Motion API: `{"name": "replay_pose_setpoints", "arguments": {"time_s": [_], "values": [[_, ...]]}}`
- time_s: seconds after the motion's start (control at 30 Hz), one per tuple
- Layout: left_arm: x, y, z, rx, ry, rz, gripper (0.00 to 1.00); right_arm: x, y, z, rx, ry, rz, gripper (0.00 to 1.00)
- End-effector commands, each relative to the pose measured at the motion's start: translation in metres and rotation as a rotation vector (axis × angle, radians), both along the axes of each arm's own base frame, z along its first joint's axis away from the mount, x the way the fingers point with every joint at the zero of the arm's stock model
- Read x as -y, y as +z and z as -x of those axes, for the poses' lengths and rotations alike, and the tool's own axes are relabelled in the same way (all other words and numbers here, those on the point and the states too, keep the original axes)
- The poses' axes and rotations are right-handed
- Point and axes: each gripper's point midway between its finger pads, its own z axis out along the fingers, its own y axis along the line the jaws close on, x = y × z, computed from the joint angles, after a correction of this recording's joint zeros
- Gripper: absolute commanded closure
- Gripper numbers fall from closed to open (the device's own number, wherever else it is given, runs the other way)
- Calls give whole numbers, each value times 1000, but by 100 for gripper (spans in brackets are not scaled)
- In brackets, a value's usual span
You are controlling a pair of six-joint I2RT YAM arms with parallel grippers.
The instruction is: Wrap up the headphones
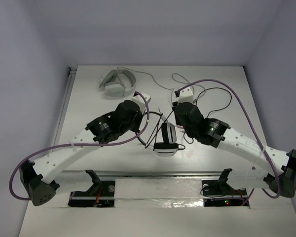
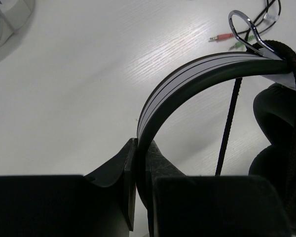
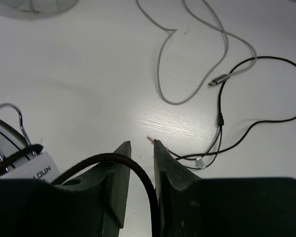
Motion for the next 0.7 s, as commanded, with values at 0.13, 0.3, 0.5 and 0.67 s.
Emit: {"name": "replay_pose_setpoints", "arguments": {"time_s": [0.13, 0.3, 0.5, 0.67], "values": [[16, 25, 14, 3, -103, 105, 100, -2, 23, -15, 74, 20, -185, 65], [23, 65, 18, 43, -136, 232, 100, -18, 7, -9, 44, 68, -280, 67], [27, 108, 17, 92, -177, 327, 100, -35, 0, -1, 57, 202, -464, 68], [26, 138, 18, 127, -208, 393, 100, -37, -5, 0, 92, 313, -603, 65]]}}
